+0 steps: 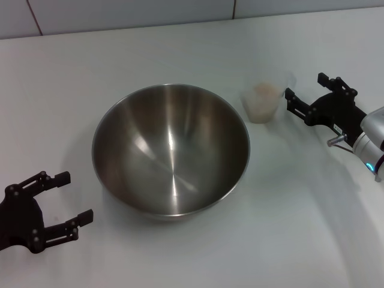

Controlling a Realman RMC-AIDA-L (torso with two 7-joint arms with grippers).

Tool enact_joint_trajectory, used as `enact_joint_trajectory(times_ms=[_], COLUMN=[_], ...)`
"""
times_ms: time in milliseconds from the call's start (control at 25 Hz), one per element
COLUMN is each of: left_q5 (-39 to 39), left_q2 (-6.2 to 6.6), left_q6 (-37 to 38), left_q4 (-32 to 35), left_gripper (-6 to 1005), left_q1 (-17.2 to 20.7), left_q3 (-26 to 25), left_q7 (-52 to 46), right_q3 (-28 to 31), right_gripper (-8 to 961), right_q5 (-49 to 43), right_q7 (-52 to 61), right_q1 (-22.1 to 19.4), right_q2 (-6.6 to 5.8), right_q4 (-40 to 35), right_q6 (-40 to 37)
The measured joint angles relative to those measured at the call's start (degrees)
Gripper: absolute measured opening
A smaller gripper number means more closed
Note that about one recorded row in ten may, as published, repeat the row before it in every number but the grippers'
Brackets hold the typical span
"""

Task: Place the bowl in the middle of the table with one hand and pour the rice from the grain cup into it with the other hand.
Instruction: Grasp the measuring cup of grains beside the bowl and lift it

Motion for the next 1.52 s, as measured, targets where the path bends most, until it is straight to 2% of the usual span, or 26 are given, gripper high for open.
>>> enact_joint_trajectory(times_ms=[840, 1080, 1480, 1520], left_q5=[0.1, 0.1, 0.1, 0.1], left_q2=[0.1, 0.09, 0.08, 0.1], left_q6=[0.1, 0.1, 0.0, 0.0], left_q4=[0.0, 0.0, 0.0, 0.0], left_gripper=[866, 866, 866, 866], left_q1=[-0.3, -0.3, -0.4, -0.4], left_q3=[0.4, 0.4, 0.5, 0.5], left_q7=[0.0, 0.0, 0.0, 0.0], right_q3=[2.1, 2.1, 2.3, 2.5], right_gripper=[809, 762, 588, 546], right_q5=[0.0, 0.0, 0.0, 0.0], right_q7=[-0.5, -3.0, -4.7, -5.2], right_q1=[2.9, 2.9, 2.7, 2.7], right_q2=[-0.18, -0.1, 0.0, 0.0], right_q4=[-0.3, 0.2, 0.9, 1.1], right_q6=[0.3, 0.3, 0.0, 0.0])
